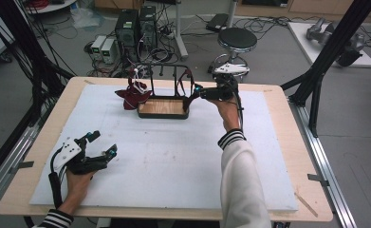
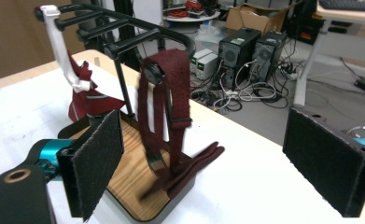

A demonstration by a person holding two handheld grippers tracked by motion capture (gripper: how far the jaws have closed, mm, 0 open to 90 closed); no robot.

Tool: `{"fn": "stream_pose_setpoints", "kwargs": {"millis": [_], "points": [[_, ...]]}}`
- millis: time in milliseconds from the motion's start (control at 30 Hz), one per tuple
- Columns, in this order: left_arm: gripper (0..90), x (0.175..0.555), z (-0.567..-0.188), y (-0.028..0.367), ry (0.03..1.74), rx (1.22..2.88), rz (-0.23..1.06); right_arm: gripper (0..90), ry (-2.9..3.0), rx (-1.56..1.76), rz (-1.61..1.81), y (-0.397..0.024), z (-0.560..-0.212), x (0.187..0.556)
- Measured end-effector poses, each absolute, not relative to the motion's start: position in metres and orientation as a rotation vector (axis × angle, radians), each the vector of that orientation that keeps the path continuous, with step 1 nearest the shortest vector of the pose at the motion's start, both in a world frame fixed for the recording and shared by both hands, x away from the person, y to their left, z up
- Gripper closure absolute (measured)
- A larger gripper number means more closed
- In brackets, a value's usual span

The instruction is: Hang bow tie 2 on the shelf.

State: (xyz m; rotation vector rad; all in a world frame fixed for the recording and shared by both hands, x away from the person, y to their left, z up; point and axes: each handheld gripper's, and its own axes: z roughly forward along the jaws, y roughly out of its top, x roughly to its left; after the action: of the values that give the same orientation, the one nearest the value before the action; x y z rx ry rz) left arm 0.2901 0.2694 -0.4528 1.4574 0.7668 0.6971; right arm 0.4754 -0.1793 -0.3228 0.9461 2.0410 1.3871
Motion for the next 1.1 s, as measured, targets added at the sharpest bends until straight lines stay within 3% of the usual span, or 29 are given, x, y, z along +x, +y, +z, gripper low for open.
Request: {"fn": "stream_pose_setpoints", "kwargs": {"millis": [333, 633, 900, 1100], "points": [[13.0, 0.290, -0.453, 0.268, 0.766, 1.464, 0.705, 11.1, 2.051, 0.855, 1.438, -0.197, -0.301, 0.451], [13.0, 0.288, -0.453, 0.269, 0.755, 1.456, 0.715, 11.2, 1.949, 0.777, 1.466, -0.228, -0.273, 0.398], [13.0, 0.288, -0.453, 0.269, 0.751, 1.455, 0.715, 11.2, 1.879, 0.794, 1.461, -0.262, -0.302, 0.330], [13.0, 0.287, -0.453, 0.268, 0.744, 1.451, 0.726, 11.2, 1.790, 0.813, 1.461, -0.275, -0.355, 0.284]]}}
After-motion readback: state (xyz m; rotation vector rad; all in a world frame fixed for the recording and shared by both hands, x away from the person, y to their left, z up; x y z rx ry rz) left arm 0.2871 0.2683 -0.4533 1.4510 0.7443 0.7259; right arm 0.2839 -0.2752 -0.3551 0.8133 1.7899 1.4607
